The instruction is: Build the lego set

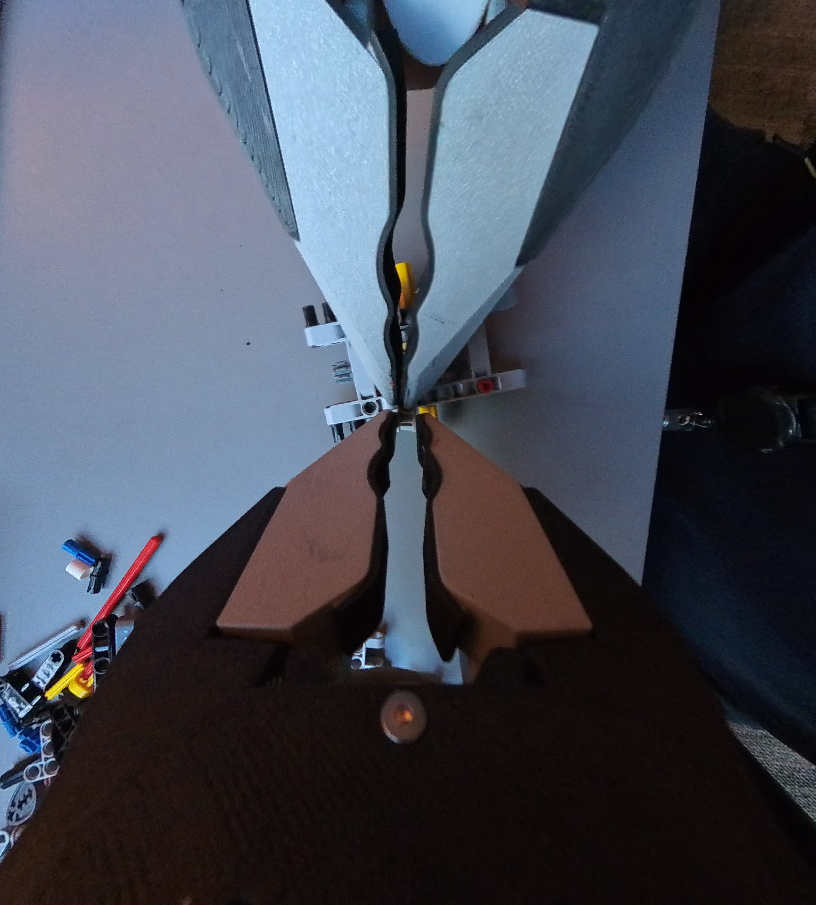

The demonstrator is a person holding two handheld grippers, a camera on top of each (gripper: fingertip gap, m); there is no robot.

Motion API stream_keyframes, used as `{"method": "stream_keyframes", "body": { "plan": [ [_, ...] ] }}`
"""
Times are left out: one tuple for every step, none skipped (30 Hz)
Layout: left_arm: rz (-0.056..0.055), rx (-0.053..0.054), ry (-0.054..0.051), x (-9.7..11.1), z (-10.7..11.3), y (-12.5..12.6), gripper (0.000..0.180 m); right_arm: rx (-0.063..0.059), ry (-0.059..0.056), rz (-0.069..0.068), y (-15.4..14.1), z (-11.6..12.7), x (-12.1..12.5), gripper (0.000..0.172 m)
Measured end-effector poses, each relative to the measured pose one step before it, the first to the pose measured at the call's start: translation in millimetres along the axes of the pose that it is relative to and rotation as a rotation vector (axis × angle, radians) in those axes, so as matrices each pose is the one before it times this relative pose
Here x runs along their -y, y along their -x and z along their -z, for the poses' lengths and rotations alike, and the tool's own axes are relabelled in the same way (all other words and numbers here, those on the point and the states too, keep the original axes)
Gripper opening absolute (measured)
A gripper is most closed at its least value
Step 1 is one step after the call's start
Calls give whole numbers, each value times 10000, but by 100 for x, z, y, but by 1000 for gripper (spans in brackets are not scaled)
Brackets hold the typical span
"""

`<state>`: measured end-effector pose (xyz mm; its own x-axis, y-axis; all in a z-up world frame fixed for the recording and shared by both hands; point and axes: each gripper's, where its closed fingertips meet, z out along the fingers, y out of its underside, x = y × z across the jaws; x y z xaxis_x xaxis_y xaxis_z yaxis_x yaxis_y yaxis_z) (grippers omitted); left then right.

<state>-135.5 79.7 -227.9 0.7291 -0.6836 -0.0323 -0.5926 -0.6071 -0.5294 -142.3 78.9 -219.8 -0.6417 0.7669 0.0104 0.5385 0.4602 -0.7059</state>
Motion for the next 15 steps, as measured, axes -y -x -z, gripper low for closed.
{"method": "stream_keyframes", "body": {
  "plan": [
    [-15, -23, 28, -8, -11, -36, 6, -40, 114, 160, -17, -54, -20, 0],
    [-23, -1, 10, 39, -13, -15, 6, -36, 158, 180, -12, -26, -26, 0],
    [-1, -13, 6, 34, -22, -12, 6, -22, 179, 206, 16, -8, -34, 0],
    [43, -55, -19, 52, -30, -51, 5, 12, 183, 219, 54, 14, -49, 0],
    [52, -60, -40, 63, -34, -57, 5, 17, 178, 178, 28, 28, -58, 0],
    [40, -9, -66, 98, -15, 17, 5, 15, 168, 114, -38, 29, -61, 0],
    [16, 3, -33, 46, -12, 15, 6, -5, 135, 7, -171, 59, -52, 2],
    [-6, 13, -11, 26, -3, 15, 6, 73, 82, -77, -116, 50, -43, 3],
    [7, 2, -18, 43, -12, -17, 6, 217, 7, -82, 100, 80, -1, 4],
    [12, 12, -30, 41, -9, 16, 6, 189, -32, -68, 116, 82, 45, 4],
    [22, -2, -30, 25, -10, 4, 6, 95, -9, -19, 60, 50, 2, 2],
    [36, -7, -33, 6, -22, 2, 6, 16, 33, 56, 47, -13, -30, 0],
    [44, -19, -45, 11, -10, -13, 6, 6, 29, 103, 107, -58, -29, 0],
    [39, -46, -20, -34, 3, -39, 6, -10, -16, 87, 123, -41, 40, 0],
    [26, -12, -38, 7, -8, -12, 6, -12, -1, 8, 55, -29, 26, 1]
  ]
}}
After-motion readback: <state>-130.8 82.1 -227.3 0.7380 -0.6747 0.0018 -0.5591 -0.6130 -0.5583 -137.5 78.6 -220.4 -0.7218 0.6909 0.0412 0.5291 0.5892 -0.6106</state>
